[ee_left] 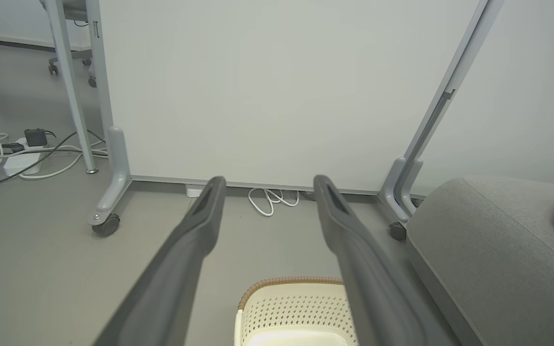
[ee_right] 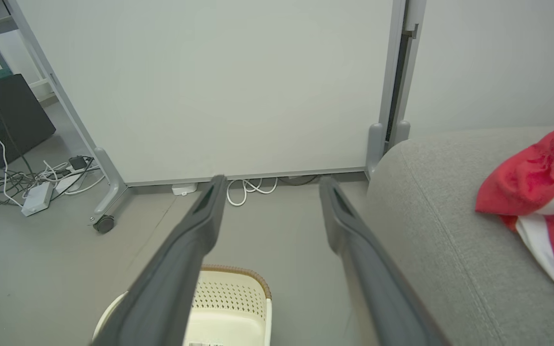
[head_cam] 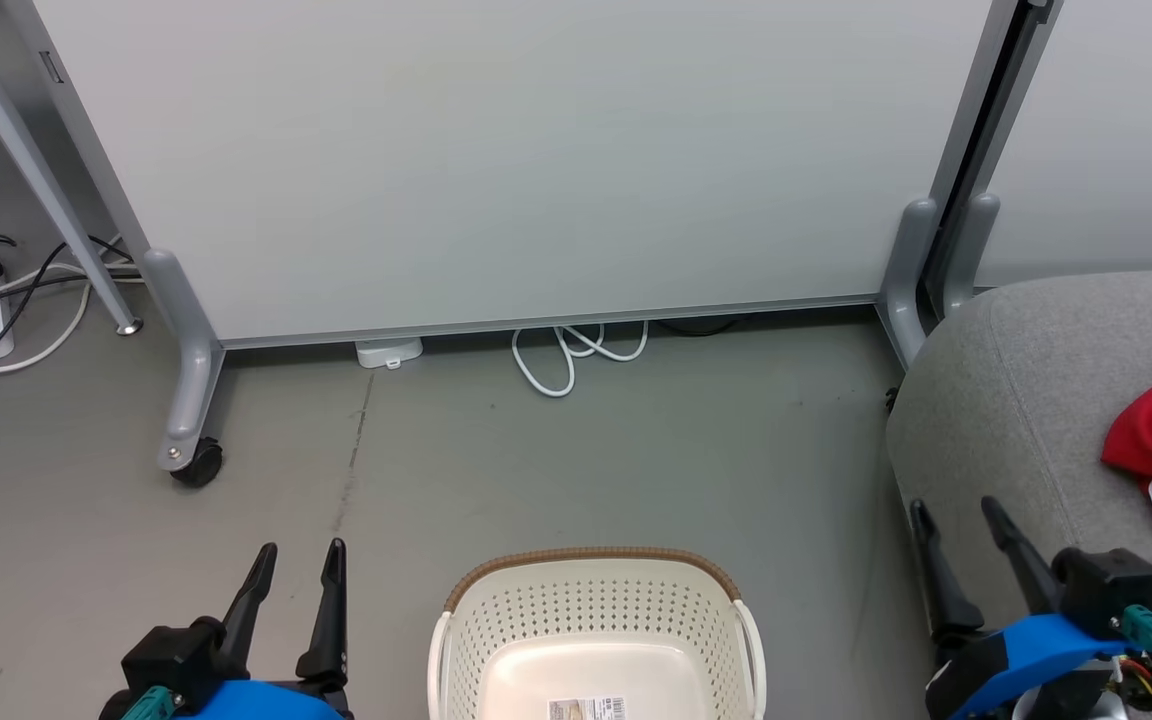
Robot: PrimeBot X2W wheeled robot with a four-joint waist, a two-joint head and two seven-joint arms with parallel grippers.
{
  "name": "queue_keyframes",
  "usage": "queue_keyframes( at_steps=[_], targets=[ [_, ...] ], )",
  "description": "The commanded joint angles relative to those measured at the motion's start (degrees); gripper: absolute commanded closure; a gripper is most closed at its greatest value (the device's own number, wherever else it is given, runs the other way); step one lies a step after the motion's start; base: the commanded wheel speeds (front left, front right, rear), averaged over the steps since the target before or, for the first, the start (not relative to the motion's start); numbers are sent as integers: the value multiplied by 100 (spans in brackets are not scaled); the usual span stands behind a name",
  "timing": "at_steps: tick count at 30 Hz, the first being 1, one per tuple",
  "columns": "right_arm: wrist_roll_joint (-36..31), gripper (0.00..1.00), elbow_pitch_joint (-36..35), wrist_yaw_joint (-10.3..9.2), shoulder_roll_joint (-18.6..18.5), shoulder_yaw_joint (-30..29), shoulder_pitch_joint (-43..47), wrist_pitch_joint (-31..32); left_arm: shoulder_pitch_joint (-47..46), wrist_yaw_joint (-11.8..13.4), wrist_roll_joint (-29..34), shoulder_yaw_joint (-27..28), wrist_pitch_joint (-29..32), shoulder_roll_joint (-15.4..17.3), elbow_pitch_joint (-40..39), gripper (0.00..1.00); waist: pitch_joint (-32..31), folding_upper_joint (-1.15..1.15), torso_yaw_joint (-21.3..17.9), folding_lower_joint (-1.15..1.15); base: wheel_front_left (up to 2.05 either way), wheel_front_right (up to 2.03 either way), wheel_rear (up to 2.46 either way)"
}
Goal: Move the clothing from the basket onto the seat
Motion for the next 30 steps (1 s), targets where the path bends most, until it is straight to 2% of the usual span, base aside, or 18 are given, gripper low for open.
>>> queue_keyframes(
  at_steps=[1, 17, 18, 30],
  targets=[
    [66, 0, 51, 2, 23, 76, 105, -60, 58, -8, -16, 27, -16, 6, 24, 0, -12, 0, -2, 1, 0, 0, 0],
    [181, 0, 231, 1, 36, 168, 33, -127, 47, -9, 3, -7, -16, -36, 127, 0, -28, 0, -78, 1, 0, 0, 0],
    [150, 100, 230, -1, 27, 167, 43, -112, 40, 0, 3, 2, 0, -39, 121, 100, -28, 0, -79, 1, 0, 0, 0],
    [181, 100, 819, -1, 81, 164, 292, -79, 383, 0, -28, 6, 49, -187, 611, 100, -25, 0, -87, 1, 0, 0, 0]
  ],
)
